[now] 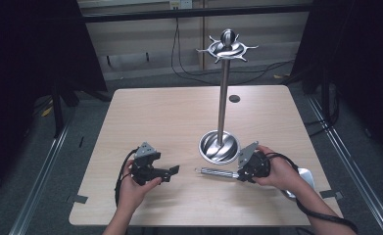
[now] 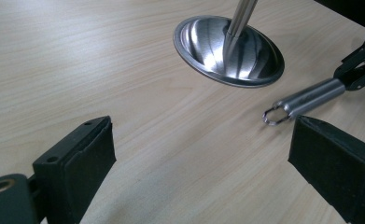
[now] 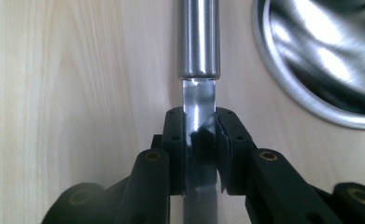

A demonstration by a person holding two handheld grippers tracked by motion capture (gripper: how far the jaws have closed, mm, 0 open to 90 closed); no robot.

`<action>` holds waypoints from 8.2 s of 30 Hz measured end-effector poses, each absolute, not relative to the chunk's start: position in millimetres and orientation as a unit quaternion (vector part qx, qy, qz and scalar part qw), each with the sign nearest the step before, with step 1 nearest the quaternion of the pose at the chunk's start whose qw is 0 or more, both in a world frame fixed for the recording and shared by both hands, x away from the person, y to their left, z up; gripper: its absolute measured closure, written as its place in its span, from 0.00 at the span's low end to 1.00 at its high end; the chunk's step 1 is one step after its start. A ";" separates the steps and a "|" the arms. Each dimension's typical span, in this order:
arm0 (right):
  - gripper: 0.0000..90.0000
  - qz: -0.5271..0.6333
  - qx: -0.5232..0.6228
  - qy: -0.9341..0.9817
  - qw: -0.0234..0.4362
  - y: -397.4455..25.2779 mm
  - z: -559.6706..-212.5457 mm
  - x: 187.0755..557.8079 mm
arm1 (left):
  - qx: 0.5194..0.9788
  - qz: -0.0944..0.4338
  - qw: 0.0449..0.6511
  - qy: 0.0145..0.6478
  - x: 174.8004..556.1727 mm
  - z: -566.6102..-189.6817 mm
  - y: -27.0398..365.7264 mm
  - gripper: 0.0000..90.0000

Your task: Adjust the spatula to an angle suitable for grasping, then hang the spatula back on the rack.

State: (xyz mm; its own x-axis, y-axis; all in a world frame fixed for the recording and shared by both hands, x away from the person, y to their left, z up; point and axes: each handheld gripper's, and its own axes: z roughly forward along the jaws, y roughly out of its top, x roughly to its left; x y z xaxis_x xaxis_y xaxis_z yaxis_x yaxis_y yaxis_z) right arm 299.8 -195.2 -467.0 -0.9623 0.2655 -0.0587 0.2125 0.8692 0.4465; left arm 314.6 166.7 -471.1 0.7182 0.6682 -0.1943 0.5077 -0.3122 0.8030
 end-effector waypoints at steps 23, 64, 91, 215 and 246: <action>0.84 0.413 0.183 0.888 0.088 -238.0 -411.7 292.3 | 0.808 0.088 0.455 0.364 314.3 -472.1 164.4 0.08; 0.84 0.590 0.284 0.747 0.120 -299.9 -373.6 290.0 | 0.811 0.083 0.451 0.362 315.7 -476.2 159.2 0.08; 0.84 0.599 0.300 0.718 0.188 -279.6 -349.3 281.7 | 0.813 0.083 0.451 0.359 315.2 -476.2 157.7 0.08; 0.64 0.619 0.303 0.696 0.204 -235.4 -337.3 304.0 | 0.811 0.087 0.453 0.361 314.2 -474.3 164.7 0.08; 0.23 0.566 0.330 0.721 0.226 -251.0 -360.2 287.8 | 0.810 0.085 0.452 0.363 313.5 -475.5 163.5 0.08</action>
State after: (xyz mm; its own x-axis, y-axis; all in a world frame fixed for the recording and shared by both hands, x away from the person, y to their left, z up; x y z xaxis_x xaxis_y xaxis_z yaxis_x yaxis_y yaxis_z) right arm 287.8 -251.0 -360.2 -0.6802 0.7315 0.0475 0.2206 0.1424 0.9649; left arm 313.5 163.5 -475.5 0.7227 0.6645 -0.1900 0.5106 -0.3280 0.7948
